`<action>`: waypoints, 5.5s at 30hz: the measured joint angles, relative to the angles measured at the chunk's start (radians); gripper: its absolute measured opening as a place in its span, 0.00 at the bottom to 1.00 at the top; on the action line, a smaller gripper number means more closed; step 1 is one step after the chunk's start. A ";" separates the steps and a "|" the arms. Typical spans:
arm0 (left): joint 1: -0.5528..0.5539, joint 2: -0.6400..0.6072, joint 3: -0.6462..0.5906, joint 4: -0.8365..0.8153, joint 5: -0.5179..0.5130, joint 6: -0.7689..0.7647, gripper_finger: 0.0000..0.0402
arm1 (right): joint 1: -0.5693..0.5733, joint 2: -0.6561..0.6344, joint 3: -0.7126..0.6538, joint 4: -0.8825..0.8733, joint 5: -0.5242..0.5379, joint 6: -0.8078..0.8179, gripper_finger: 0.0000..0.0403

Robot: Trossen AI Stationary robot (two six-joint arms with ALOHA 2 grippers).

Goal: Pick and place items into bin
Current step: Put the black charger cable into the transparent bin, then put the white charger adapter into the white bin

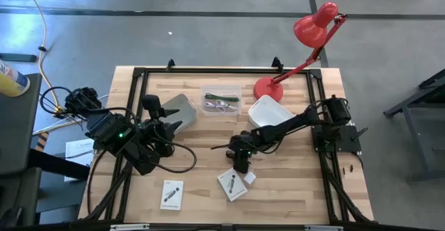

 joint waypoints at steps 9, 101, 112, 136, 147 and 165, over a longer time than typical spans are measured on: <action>0.000 0.000 0.000 0.000 -0.002 0.000 0.43 | -0.001 -0.004 -0.001 -0.006 0.000 -0.001 0.09; 0.001 0.000 -0.001 0.029 -0.141 -0.031 0.43 | -0.382 -0.414 -0.002 0.003 -0.308 -0.250 0.33; 0.001 0.000 -0.001 0.024 -0.209 -0.001 0.43 | -0.088 -0.491 -0.002 -0.378 -0.251 -0.165 0.31; 0.001 0.000 -0.204 0.054 -0.183 -0.011 0.43 | 0.336 -0.330 -0.003 -0.179 0.181 0.200 0.31; 0.001 0.000 -0.219 0.006 -0.206 0.018 0.43 | 0.345 -0.215 -0.004 -0.194 0.131 0.532 0.34; 0.001 -0.001 -0.219 0.000 -0.231 0.030 0.43 | 0.348 -0.211 -0.004 -0.186 0.185 0.239 0.59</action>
